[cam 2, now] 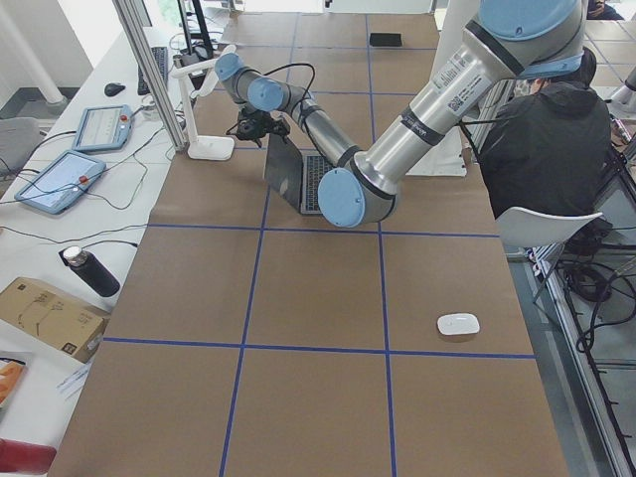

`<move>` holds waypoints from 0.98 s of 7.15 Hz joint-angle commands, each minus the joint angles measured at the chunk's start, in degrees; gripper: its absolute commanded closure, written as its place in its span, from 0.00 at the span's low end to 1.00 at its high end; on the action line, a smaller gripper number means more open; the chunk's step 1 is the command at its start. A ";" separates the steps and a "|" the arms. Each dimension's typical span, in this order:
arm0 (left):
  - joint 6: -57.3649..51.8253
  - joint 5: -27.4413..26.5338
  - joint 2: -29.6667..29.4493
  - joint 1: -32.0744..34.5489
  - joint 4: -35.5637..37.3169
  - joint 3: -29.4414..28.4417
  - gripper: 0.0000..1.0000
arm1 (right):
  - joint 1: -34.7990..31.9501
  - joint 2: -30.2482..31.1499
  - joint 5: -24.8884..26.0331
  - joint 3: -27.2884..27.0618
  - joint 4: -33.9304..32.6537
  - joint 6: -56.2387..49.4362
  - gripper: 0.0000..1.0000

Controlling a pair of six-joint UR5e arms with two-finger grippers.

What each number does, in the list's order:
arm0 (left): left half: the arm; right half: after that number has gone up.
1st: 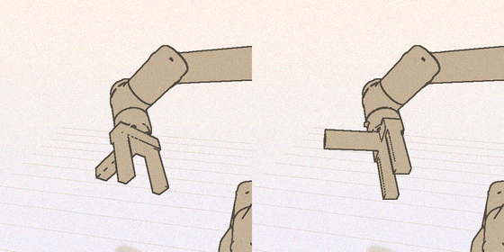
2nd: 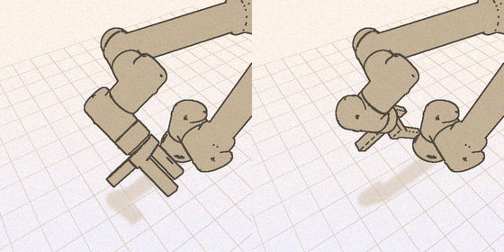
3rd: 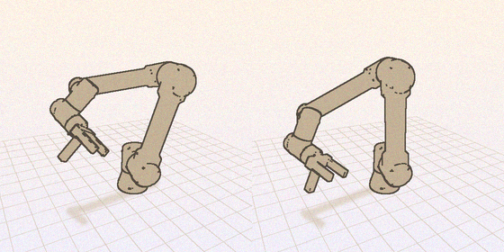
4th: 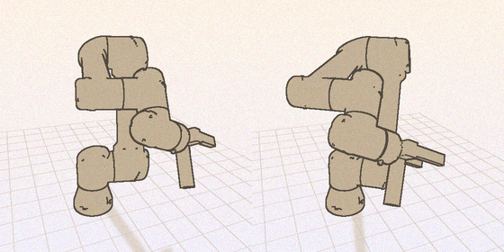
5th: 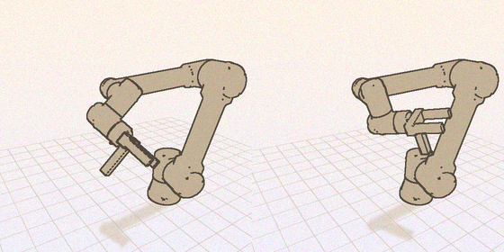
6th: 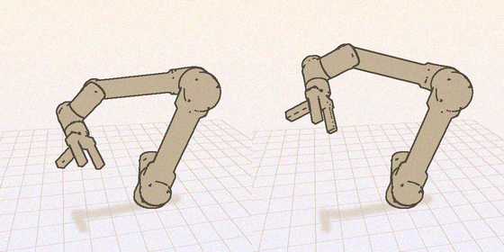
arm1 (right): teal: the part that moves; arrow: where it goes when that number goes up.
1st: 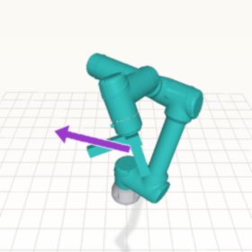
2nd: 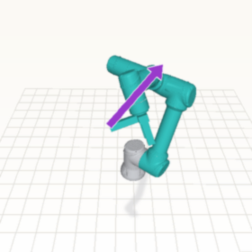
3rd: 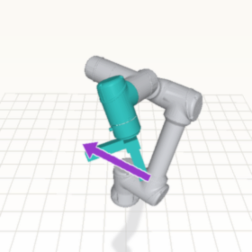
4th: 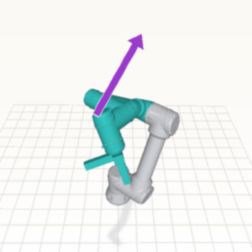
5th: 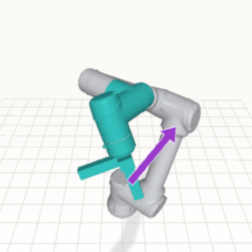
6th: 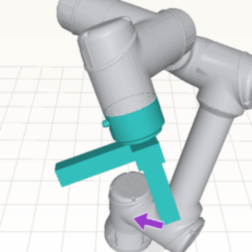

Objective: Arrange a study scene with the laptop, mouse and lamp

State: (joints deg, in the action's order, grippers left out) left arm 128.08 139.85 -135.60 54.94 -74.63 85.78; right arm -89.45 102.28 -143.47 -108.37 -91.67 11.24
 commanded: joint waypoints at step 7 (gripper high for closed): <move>-27.15 -7.64 13.15 9.92 0.36 14.31 0.00 | 2.70 1.85 -4.80 0.36 6.07 -0.87 0.01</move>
State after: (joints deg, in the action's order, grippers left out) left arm 105.16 134.09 -124.13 64.15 -74.35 97.58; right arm -87.29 102.58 -147.36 -108.14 -86.37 10.55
